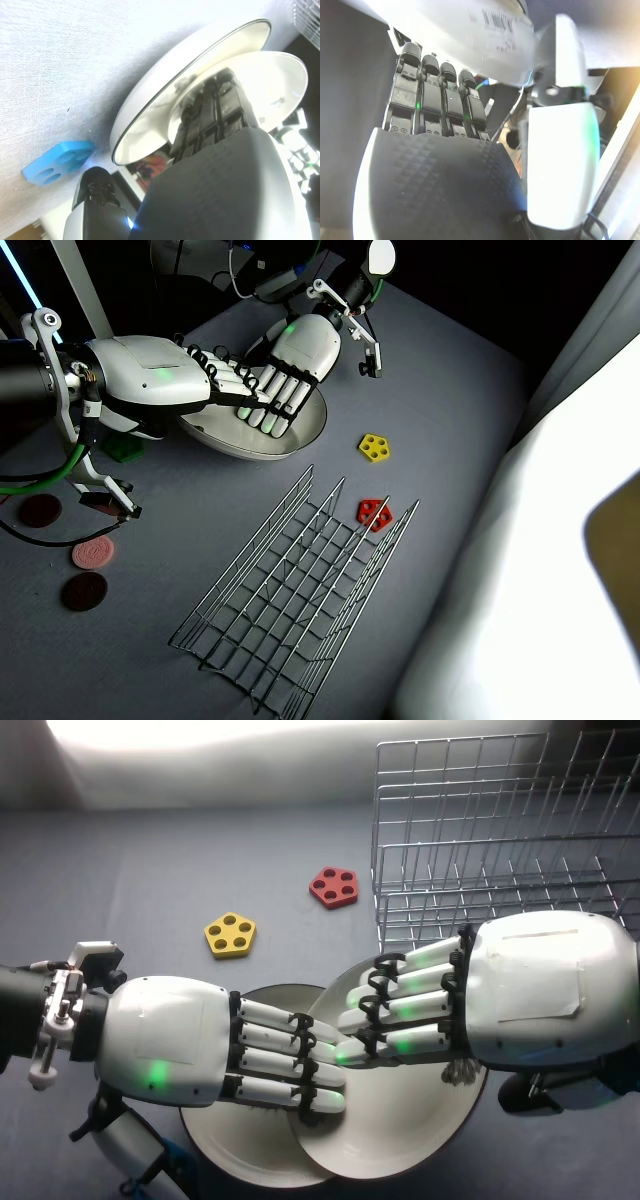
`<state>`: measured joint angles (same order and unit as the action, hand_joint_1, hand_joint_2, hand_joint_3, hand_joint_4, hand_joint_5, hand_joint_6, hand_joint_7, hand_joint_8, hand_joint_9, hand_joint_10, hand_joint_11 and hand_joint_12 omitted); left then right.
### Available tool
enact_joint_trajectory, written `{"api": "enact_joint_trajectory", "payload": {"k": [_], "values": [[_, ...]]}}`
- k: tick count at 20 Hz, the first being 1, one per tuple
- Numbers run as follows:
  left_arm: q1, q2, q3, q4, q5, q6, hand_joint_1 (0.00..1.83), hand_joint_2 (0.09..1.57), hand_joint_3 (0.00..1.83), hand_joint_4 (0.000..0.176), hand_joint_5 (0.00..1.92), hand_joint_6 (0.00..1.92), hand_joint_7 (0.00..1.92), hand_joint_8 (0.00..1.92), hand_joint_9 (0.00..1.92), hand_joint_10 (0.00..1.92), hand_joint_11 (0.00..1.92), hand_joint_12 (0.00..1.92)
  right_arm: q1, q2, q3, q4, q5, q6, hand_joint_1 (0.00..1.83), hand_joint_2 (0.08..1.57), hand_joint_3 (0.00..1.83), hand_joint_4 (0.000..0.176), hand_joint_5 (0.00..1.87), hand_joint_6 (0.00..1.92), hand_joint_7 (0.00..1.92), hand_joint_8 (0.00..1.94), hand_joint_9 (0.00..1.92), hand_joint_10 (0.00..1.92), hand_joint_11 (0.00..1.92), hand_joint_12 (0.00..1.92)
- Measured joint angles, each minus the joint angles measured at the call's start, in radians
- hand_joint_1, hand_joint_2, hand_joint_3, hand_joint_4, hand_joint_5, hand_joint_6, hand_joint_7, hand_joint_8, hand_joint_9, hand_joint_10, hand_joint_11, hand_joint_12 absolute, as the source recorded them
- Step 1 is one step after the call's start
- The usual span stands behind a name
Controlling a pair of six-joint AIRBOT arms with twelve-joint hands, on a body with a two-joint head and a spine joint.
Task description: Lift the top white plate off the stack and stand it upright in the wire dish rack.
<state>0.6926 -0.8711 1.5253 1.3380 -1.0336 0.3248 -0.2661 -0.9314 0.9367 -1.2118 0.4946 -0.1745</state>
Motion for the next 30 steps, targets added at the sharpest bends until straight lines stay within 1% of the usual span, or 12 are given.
{"api": "enact_joint_trajectory", "payload": {"k": [3,5,7,14,16,21,24,25,27,28,29,30], "values": [[0.005,-0.003,0.008,-0.005,-0.006,0.000,0.09,1.00,0.00,0.000,0.09,0.01,0.11,0.01,0.12,0.01,0.13,0.02,-0.003,-0.001,0.003,0.004,-0.007,0.000,1.27,1.05,0.00,0.000,0.19,0.00,0.14,0.01,0.18,0.01,0.22,0.05],[0.008,-0.004,0.008,-0.012,-0.006,0.000,0.07,1.00,0.00,0.000,0.07,0.00,0.10,0.00,0.12,0.01,0.12,0.01,-0.004,-0.001,0.003,0.004,-0.007,0.000,1.24,1.07,0.01,0.000,0.14,0.00,0.09,0.00,0.14,0.00,0.18,0.03],[0.008,-0.004,0.008,-0.012,-0.007,0.000,0.07,1.00,0.00,0.000,0.07,0.00,0.10,0.00,0.12,0.01,0.12,0.01,-0.014,-0.004,0.005,0.011,-0.006,0.000,1.23,1.07,0.00,0.000,0.16,0.01,0.11,0.01,0.16,0.01,0.21,0.04],[0.009,-0.010,0.023,-0.012,-0.018,0.000,0.07,1.00,0.00,0.000,0.08,0.00,0.11,0.00,0.12,0.00,0.10,0.00,-0.026,-0.049,0.029,0.011,-0.043,0.000,1.22,1.05,0.00,0.000,0.23,0.01,0.20,0.01,0.25,0.02,0.27,0.07],[0.011,-0.010,0.023,-0.014,-0.018,0.000,0.07,1.00,0.00,0.000,0.09,0.00,0.12,0.00,0.12,0.00,0.11,0.01,-0.032,-0.063,0.034,0.017,-0.048,0.000,1.22,1.06,0.00,0.000,0.18,0.00,0.17,0.00,0.21,0.00,0.23,0.05],[0.013,-0.010,0.025,-0.018,-0.020,0.000,0.05,1.00,0.00,0.000,0.07,0.00,0.11,0.00,0.11,0.00,0.07,0.00,-0.032,-0.098,0.050,0.042,-0.069,0.000,1.21,1.05,0.00,0.000,0.30,0.01,0.29,0.01,0.31,0.01,0.33,0.09],[0.019,-0.010,0.025,-0.024,-0.021,0.000,0.04,1.00,0.00,0.000,0.07,0.00,0.11,0.00,0.11,0.00,0.07,0.00,-0.032,-0.121,0.064,0.081,-0.085,0.000,1.20,1.05,0.00,0.000,0.30,0.01,0.30,0.01,0.32,0.01,0.34,0.09],[0.021,-0.010,0.025,-0.028,-0.022,0.000,0.04,1.00,0.00,0.000,0.08,0.00,0.12,0.00,0.12,0.00,0.08,0.00,-0.038,-0.125,0.068,0.095,-0.087,-0.001,1.28,1.01,0.00,0.000,0.49,0.02,0.46,0.02,0.51,0.02,0.49,0.16],[0.021,-0.010,0.025,-0.028,-0.022,0.000,0.03,1.00,0.00,0.000,0.08,0.00,0.12,0.00,0.13,0.01,0.09,0.01,-0.040,-0.135,0.071,0.093,-0.092,-0.004,1.33,1.06,0.00,0.000,0.74,0.01,0.76,0.01,0.81,0.01,0.79,0.26],[0.021,-0.011,0.025,-0.029,-0.021,0.000,0.04,1.00,0.00,0.000,0.09,0.01,0.13,0.00,0.13,0.01,0.10,0.01,-0.039,-0.137,0.071,0.103,-0.085,-0.007,1.33,1.07,0.00,0.000,0.75,0.01,0.78,0.01,0.82,0.01,0.81,0.26],[0.021,-0.011,0.026,-0.029,-0.020,0.000,0.03,1.00,0.00,0.000,0.09,0.00,0.12,0.00,0.12,0.00,0.09,0.01,-0.037,-0.137,0.070,0.103,-0.076,-0.009,1.55,1.07,0.01,0.000,0.87,0.01,0.91,0.01,0.90,0.89,0.94,0.23],[0.022,-0.011,0.027,-0.029,-0.022,0.000,0.03,1.00,0.00,0.000,0.08,0.00,0.11,0.00,0.11,0.00,0.08,0.00,-0.037,-0.137,0.070,0.101,-0.071,-0.010,1.40,1.11,0.00,0.000,0.86,0.93,0.99,0.64,0.99,1.03,1.02,0.19]]}}
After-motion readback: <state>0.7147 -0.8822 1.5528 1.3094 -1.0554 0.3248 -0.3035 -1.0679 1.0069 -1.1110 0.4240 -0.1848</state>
